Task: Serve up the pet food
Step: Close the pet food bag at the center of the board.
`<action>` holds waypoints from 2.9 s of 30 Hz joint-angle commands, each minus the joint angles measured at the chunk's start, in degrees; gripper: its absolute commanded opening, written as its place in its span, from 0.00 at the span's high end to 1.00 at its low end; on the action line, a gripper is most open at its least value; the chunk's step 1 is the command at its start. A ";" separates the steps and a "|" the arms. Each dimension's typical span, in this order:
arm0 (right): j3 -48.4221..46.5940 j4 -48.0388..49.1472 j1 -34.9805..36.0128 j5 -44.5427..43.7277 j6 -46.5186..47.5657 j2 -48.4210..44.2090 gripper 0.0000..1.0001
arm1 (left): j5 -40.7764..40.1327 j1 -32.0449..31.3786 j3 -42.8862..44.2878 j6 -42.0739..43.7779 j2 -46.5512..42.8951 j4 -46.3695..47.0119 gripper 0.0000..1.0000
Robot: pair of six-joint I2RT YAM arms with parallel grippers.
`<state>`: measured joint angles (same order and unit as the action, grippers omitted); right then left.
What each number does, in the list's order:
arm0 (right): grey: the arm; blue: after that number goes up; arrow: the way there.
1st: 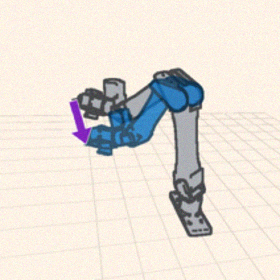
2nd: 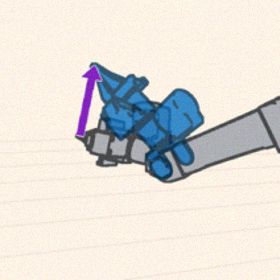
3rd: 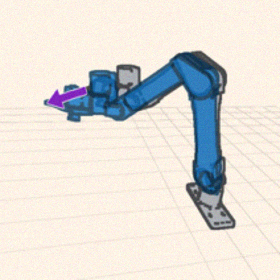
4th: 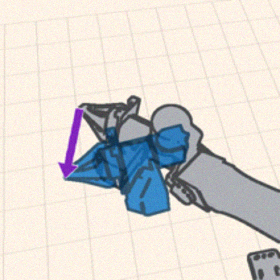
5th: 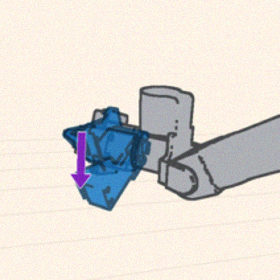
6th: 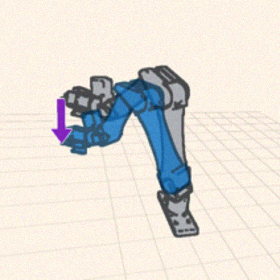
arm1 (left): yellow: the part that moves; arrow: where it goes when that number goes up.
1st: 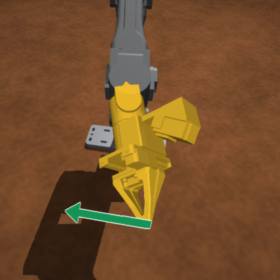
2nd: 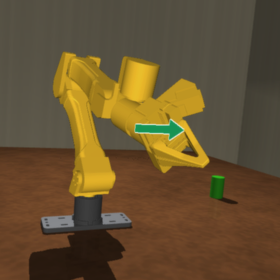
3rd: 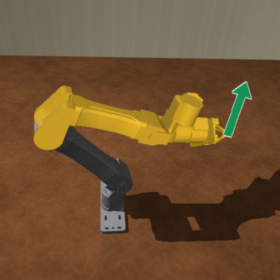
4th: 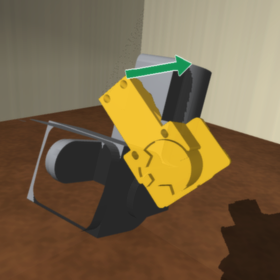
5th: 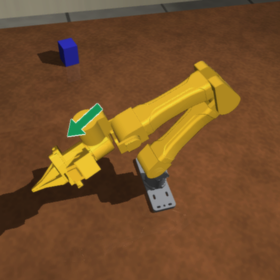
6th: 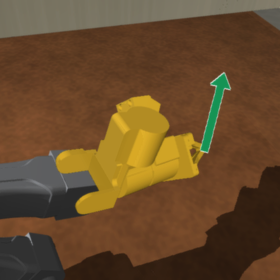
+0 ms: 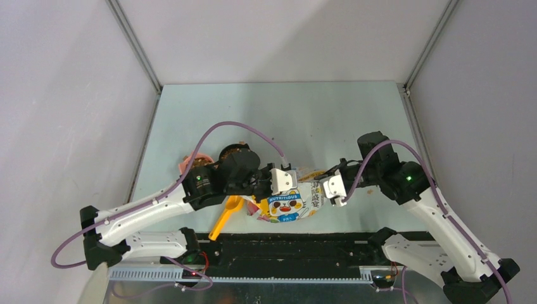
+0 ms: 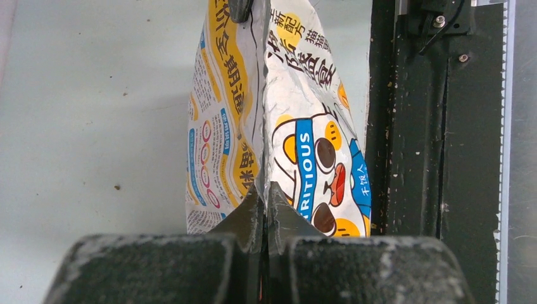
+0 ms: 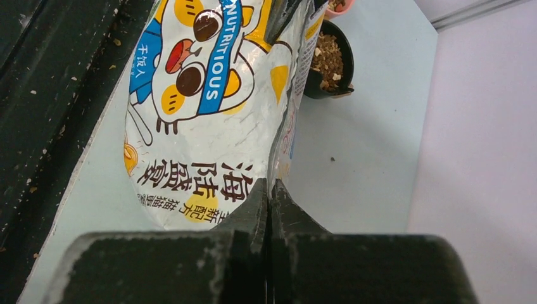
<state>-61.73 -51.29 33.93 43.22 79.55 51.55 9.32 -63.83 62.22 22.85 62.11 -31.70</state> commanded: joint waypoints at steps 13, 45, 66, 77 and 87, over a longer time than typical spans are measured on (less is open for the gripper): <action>-0.12 7.31 1.82 2.23 -6.35 0.04 0.62 | 3.02 -0.52 1.51 -0.52 -2.69 0.79 1.00; -0.15 10.06 3.08 -1.16 -11.42 -2.44 1.00 | -15.40 -0.59 0.63 -17.71 -3.97 -7.77 1.00; -0.17 9.85 1.03 -0.02 -11.01 -2.80 1.00 | -24.48 -0.59 5.01 -28.02 -4.89 -24.61 0.66; -0.14 9.54 0.92 -1.09 -10.93 -2.78 1.00 | -20.95 -0.61 5.57 -27.42 -6.30 -25.16 1.00; -0.14 7.43 1.23 -1.11 -8.73 -3.08 0.52 | -18.36 -0.61 5.15 -27.06 -8.55 -22.98 0.01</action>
<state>-60.71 -43.92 35.18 41.41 69.23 49.67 -9.80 -64.90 66.02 -4.62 55.33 -52.82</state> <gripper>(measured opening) 0.371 0.944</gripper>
